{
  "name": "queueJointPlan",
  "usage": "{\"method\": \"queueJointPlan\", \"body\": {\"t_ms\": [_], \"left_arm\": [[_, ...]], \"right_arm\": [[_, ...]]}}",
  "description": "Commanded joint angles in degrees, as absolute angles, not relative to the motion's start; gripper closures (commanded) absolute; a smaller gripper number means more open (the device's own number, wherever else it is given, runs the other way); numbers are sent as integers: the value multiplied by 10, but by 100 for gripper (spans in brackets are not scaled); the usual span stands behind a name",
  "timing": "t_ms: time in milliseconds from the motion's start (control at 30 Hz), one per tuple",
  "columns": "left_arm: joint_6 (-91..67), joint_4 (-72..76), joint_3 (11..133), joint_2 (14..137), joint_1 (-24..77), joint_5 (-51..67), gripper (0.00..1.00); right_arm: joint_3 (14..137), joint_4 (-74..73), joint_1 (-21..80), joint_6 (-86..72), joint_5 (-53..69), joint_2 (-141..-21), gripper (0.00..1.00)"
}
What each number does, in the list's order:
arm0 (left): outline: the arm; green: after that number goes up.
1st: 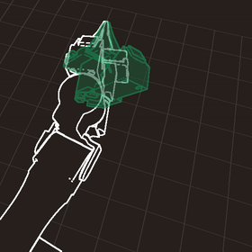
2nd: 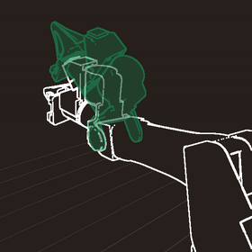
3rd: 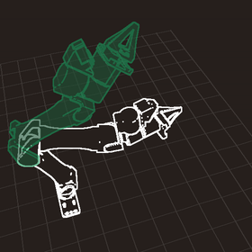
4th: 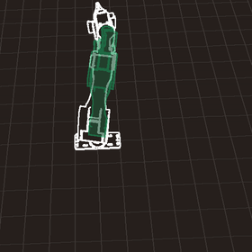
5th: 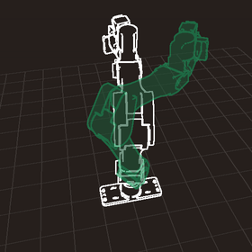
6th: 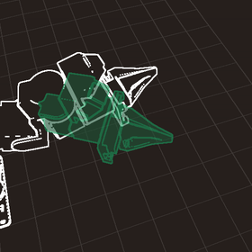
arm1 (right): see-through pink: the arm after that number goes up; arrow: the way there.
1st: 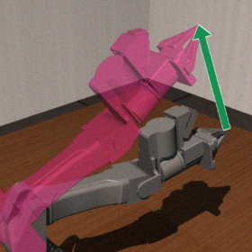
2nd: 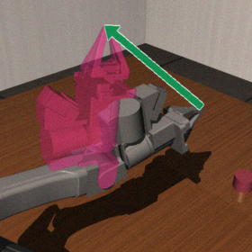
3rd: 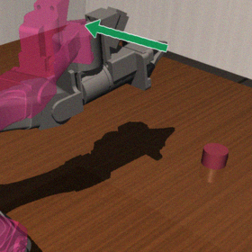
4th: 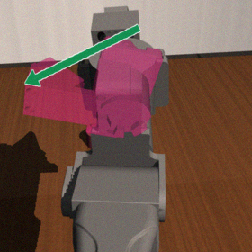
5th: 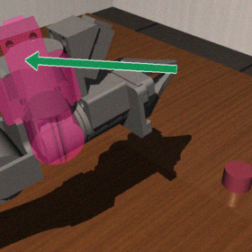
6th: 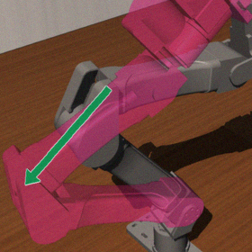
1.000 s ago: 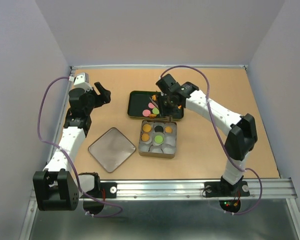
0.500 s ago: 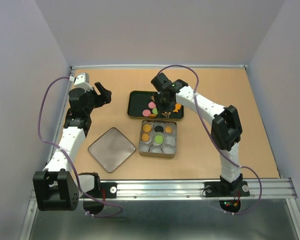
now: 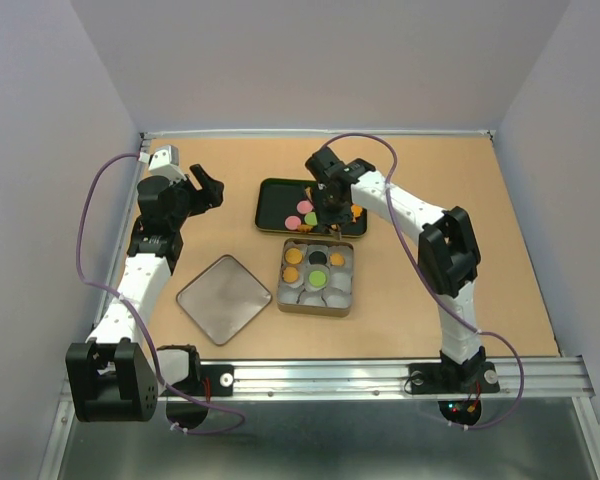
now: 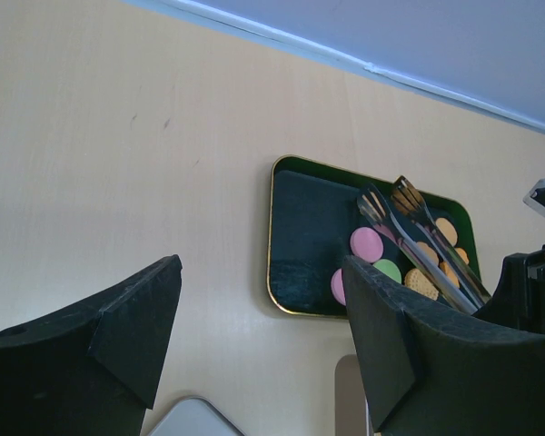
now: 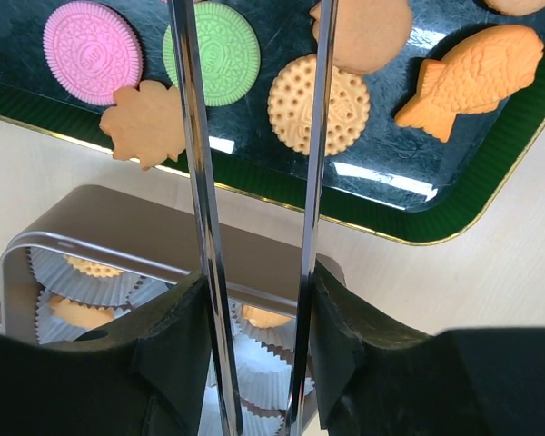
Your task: Pack the cookies
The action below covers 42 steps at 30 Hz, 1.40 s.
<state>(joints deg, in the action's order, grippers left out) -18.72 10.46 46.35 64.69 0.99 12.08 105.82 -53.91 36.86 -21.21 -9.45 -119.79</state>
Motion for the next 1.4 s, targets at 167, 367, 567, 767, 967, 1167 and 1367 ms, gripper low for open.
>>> {"method": "queueJointPlan", "body": {"t_ms": [167, 367, 567, 767, 967, 1167, 1367], "left_arm": [[-189, 129, 468, 623, 8, 130, 18], [-189, 131, 469, 623, 8, 132, 18], [-190, 131, 467, 620, 8, 131, 18], [-189, 131, 466, 618, 8, 132, 18], [-189, 131, 466, 617, 8, 130, 18], [-189, 131, 466, 616, 8, 131, 18], [-189, 131, 465, 617, 8, 132, 18]], "right_arm": [[1059, -526, 363, -233, -35, -1180, 53], [1023, -526, 364, -241, -33, -1161, 53], [1001, -523, 360, -250, -23, -1168, 55], [1022, -515, 351, -249, -16, -1180, 57], [1043, -516, 345, -248, -10, -1180, 64], [1053, -516, 344, -247, -16, -1164, 67], [1100, -546, 342, -240, -33, -1132, 67]]}}
